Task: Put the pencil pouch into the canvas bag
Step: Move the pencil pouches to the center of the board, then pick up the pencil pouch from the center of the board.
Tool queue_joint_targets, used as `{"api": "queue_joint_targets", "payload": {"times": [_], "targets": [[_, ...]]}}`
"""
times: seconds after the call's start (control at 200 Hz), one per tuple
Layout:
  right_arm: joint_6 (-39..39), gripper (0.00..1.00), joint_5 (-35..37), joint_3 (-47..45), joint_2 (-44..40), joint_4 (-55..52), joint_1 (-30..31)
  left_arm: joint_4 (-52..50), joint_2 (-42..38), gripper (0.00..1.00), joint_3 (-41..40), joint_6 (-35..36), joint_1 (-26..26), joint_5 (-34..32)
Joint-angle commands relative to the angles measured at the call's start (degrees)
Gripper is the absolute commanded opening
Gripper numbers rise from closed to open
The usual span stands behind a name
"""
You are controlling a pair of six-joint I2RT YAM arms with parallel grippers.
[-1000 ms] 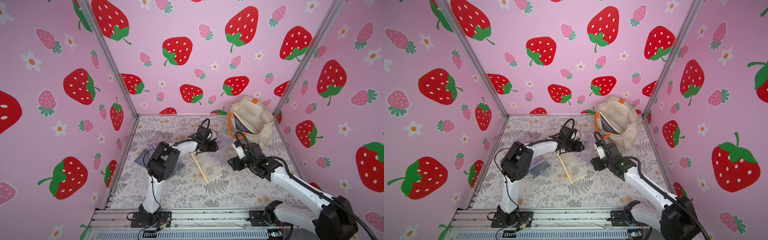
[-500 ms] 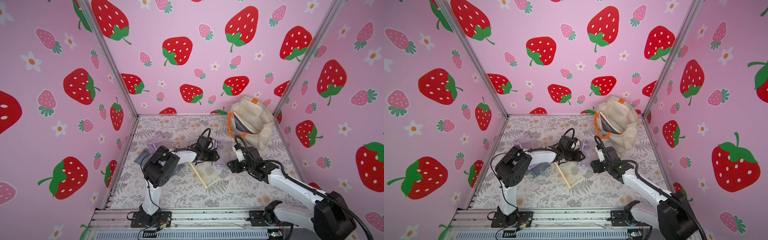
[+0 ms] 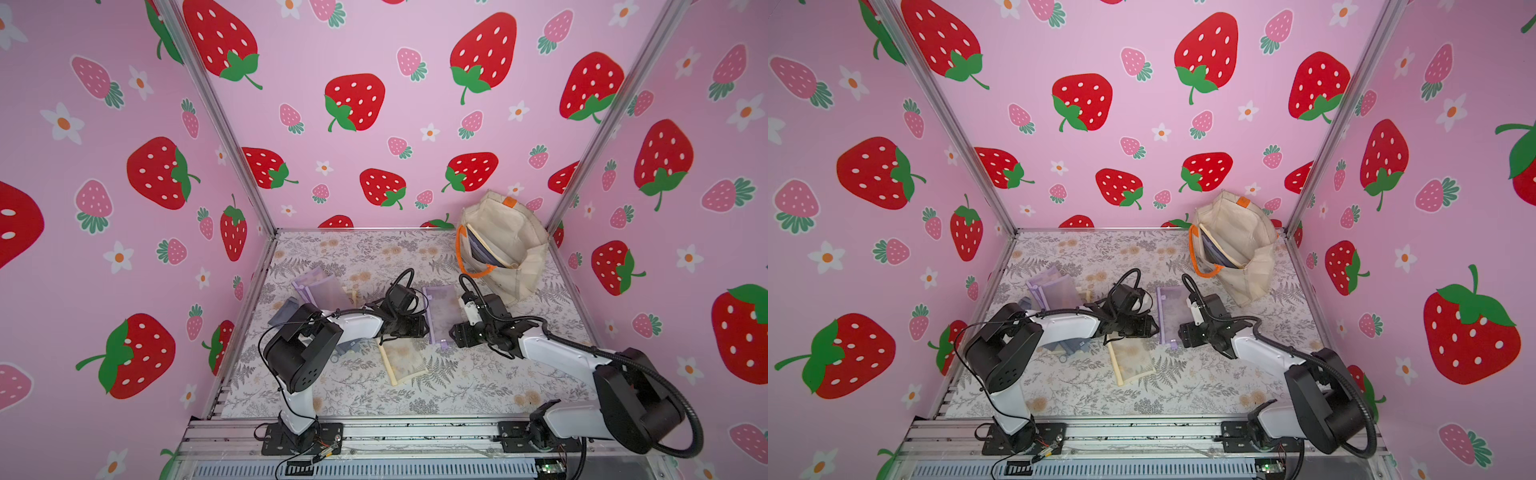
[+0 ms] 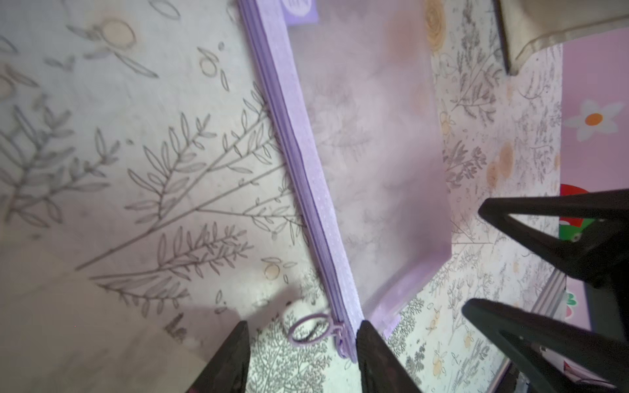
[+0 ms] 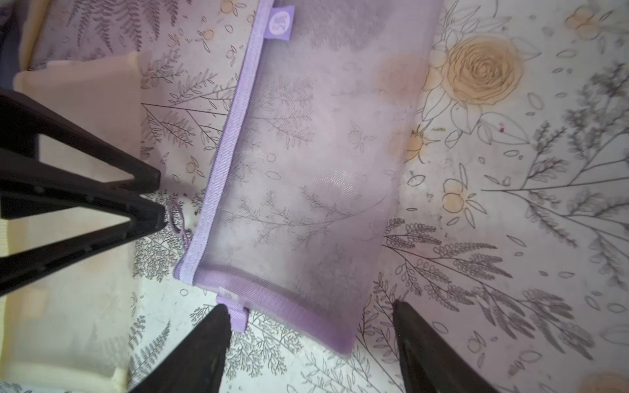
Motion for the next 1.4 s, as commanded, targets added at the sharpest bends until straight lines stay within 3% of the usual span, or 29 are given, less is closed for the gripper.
{"api": "queue_joint_targets", "payload": {"times": [0.0,0.46,0.845,1.081,1.191,1.266,1.396], "targets": [[0.99,0.76,-1.43,2.95,3.03,3.75,-3.08,-3.25,2.92,0.54,5.04,1.69,1.08,-1.28],[0.85,0.73,-11.65,9.36,17.36,7.32,-5.40,0.17,8.54,0.57,8.23,-3.01,1.24,-0.38],[4.55,0.70,-14.79,6.51,16.10,11.22,-0.25,2.31,8.49,0.53,4.68,-5.06,0.90,-1.54],[4.97,0.69,-13.77,4.72,12.63,11.19,0.32,4.96,7.49,0.33,1.87,-6.24,0.90,-1.66],[4.77,0.69,-13.18,4.11,10.54,10.35,0.32,6.18,6.65,0.18,1.39,-6.24,0.97,-1.41],[4.36,0.69,-12.40,3.53,8.92,9.35,0.32,6.43,6.05,0.00,1.55,-5.89,1.00,-1.19],[3.98,0.69,-11.15,2.31,5.22,7.30,0.14,7.15,4.02,0.00,1.08,-5.21,1.25,-0.61]]}}
